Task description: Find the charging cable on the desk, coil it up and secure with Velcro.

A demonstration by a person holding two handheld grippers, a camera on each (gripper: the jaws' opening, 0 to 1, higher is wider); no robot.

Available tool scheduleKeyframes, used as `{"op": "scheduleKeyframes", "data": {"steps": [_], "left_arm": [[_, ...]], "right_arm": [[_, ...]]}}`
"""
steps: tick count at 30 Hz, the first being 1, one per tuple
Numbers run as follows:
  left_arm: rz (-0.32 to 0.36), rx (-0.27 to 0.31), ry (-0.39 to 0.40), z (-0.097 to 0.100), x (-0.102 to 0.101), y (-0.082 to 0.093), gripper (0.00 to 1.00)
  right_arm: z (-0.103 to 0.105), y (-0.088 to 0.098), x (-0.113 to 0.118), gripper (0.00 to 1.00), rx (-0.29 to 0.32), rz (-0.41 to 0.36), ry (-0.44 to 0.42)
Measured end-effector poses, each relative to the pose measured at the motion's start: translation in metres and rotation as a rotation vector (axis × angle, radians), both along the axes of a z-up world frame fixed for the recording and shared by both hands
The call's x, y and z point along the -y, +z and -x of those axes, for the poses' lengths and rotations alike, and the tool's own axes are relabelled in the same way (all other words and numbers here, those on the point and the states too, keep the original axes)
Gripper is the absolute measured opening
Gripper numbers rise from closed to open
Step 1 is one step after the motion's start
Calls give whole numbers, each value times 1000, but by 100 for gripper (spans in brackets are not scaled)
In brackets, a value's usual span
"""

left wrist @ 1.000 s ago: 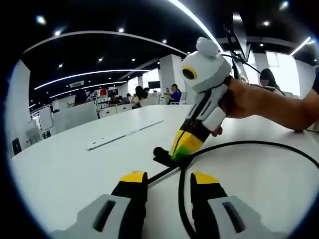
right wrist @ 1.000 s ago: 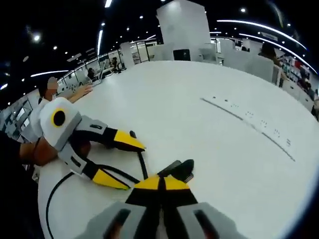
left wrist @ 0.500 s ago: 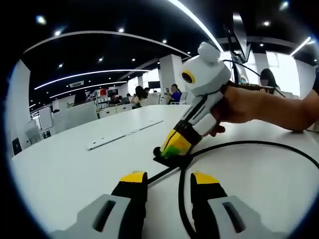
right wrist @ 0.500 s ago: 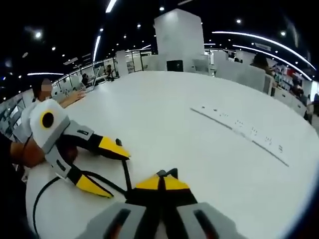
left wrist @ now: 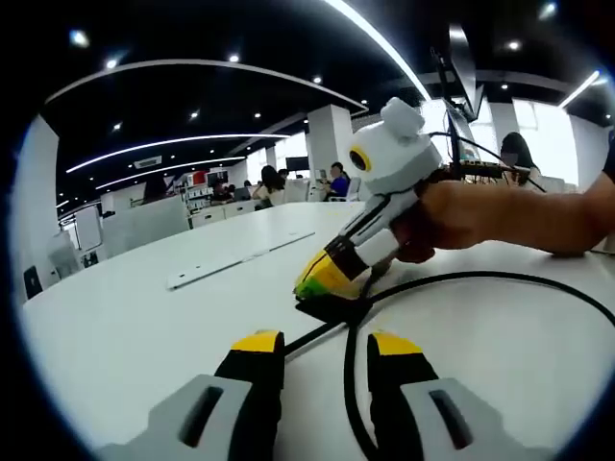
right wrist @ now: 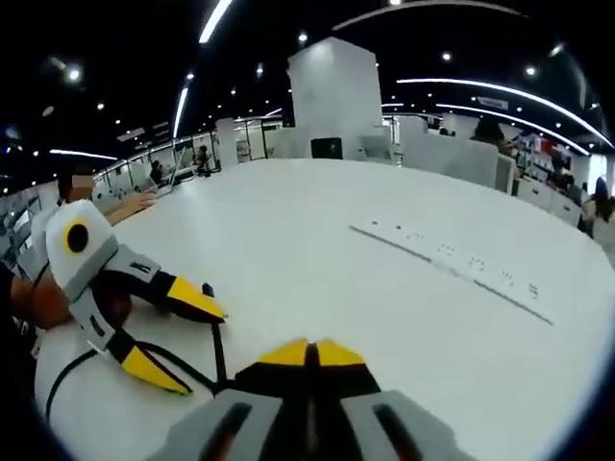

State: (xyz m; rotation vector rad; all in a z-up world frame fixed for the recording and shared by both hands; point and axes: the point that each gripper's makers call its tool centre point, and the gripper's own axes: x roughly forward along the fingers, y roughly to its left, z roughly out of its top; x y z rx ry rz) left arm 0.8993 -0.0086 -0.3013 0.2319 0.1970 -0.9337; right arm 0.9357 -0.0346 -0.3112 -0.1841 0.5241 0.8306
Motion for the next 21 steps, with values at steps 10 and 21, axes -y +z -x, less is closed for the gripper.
{"op": "scheduleKeyframes", "data": {"steps": [10, 21], "left_arm": [[0, 2, -1, -1, -1, 1, 35], [-2, 9, 1, 3, 0, 0, 35]], "right_arm": [[-5, 1, 1, 2, 22, -1, -15], [-9, 0, 0, 2, 22, -3, -26]]}}
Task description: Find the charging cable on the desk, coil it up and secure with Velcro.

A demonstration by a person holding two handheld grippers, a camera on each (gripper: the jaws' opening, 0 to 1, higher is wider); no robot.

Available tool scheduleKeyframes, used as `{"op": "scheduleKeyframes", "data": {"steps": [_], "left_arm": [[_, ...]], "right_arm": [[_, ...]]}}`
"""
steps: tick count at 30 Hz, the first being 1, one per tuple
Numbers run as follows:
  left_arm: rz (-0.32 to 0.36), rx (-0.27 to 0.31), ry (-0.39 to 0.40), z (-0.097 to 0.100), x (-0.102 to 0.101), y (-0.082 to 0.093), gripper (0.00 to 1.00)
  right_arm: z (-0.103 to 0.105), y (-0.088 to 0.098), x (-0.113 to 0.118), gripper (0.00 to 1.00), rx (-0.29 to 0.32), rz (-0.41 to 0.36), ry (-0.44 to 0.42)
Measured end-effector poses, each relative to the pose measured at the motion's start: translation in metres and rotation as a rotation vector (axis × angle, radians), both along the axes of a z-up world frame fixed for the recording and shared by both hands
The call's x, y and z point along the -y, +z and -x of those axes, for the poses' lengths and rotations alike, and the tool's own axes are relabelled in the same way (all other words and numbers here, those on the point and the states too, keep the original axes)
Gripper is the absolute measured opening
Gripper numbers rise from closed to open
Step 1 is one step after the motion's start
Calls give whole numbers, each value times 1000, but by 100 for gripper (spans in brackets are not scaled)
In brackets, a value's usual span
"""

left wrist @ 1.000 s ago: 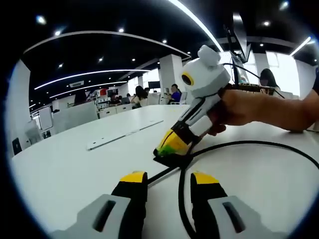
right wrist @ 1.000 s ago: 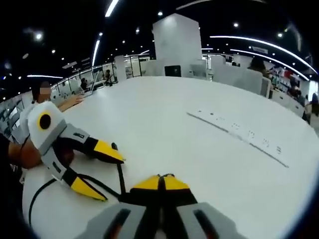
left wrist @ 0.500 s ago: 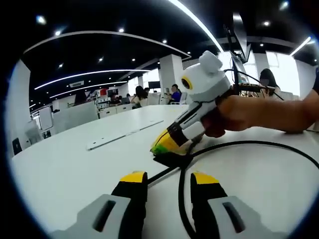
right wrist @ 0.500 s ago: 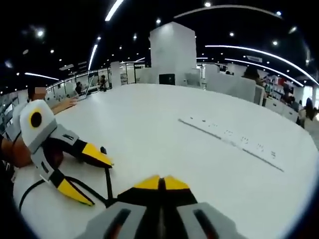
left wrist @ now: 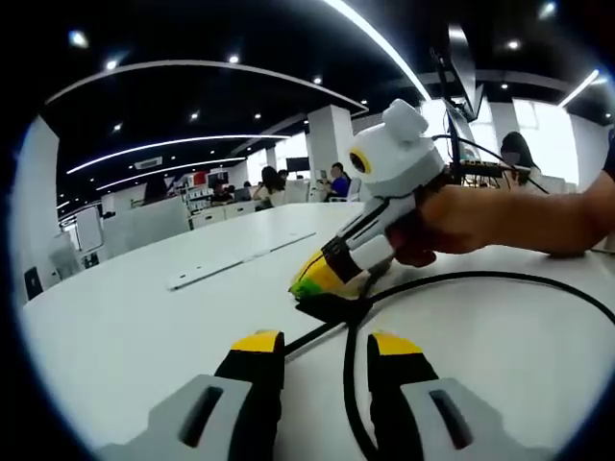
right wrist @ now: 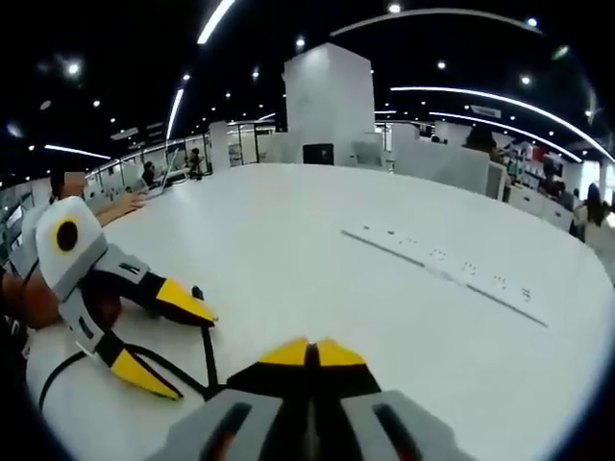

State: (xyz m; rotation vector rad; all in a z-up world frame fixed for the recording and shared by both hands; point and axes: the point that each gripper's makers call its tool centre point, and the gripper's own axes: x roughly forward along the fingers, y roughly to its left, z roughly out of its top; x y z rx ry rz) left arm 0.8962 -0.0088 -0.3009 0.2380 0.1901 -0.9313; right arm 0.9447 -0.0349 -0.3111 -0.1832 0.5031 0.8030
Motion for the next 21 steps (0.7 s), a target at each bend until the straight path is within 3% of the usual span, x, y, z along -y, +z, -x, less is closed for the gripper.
{"op": "scheduleKeyframes", "data": {"steps": [11, 19, 21], "left_arm": [[0, 1, 0, 4, 0, 1, 35], [-1, 2, 4, 4, -1, 2, 35], [0, 1, 4, 5, -1, 2, 35]], "right_arm": [[-18, 3, 4, 2, 16, -19, -11], [11, 37, 1, 2, 58, -61, 3], [30, 40, -1, 2, 65, -63, 14]]}}
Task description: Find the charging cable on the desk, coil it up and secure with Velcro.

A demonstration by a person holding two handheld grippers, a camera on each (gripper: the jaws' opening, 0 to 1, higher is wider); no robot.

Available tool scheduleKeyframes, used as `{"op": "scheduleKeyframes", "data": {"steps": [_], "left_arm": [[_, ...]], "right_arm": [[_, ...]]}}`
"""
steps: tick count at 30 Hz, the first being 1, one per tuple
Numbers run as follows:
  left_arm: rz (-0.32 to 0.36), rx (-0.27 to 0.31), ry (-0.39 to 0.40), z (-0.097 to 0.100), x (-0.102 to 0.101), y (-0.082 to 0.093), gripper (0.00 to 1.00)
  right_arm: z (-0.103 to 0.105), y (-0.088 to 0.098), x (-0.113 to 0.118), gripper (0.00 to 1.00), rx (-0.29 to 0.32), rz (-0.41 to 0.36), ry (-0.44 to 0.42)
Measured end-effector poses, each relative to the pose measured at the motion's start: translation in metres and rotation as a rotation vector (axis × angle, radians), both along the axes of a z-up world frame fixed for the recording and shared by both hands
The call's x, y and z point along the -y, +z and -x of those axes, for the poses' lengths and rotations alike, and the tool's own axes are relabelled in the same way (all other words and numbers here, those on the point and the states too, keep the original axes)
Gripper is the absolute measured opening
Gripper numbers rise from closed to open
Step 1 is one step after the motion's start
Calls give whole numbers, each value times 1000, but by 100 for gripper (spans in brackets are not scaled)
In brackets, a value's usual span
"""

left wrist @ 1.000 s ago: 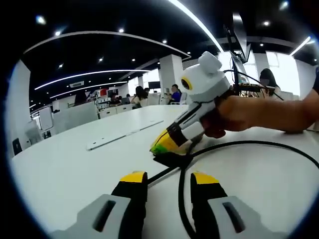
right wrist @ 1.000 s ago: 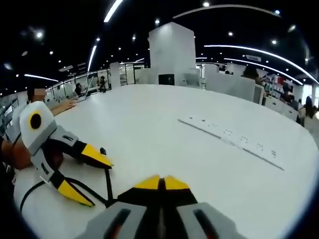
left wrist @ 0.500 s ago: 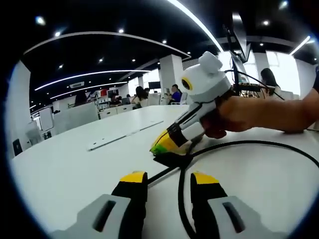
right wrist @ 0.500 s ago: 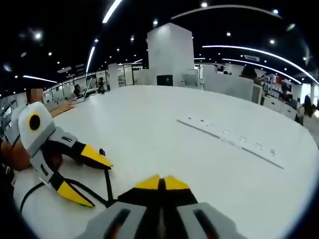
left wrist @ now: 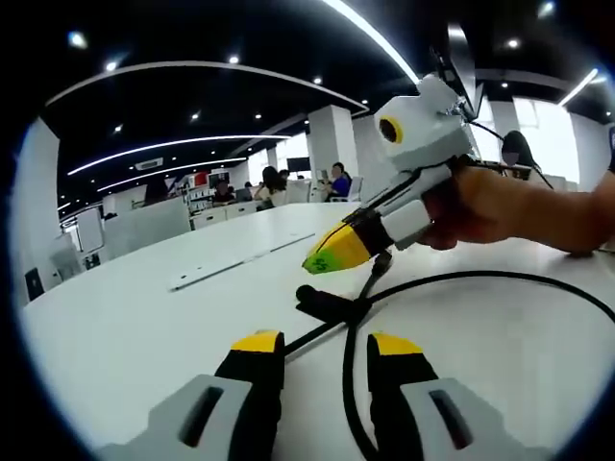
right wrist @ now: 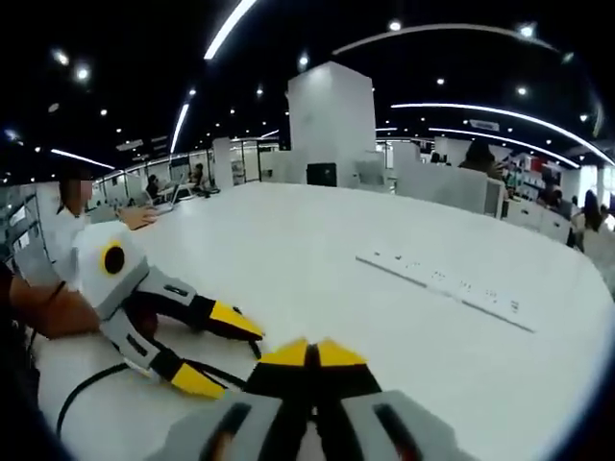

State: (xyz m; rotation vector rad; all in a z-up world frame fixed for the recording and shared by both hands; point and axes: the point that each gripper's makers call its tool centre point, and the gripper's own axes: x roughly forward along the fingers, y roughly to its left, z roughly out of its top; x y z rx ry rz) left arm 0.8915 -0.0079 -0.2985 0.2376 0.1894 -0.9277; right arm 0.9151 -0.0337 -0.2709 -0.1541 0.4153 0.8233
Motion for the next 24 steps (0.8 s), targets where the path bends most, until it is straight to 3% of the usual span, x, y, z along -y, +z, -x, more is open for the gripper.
{"op": "scheduleKeyframes", "data": {"steps": [12, 20, 24], "left_arm": [[3, -1, 0, 1, -1, 1, 35], [1, 0, 0, 2, -1, 1, 35], [1, 1, 0, 2, -2, 1, 35]], "right_arm": [[27, -14, 3, 2, -9, 36, 6], [36, -18, -1, 3, -11, 21, 21], [31, -22, 1, 3, -1, 27, 17]]}}
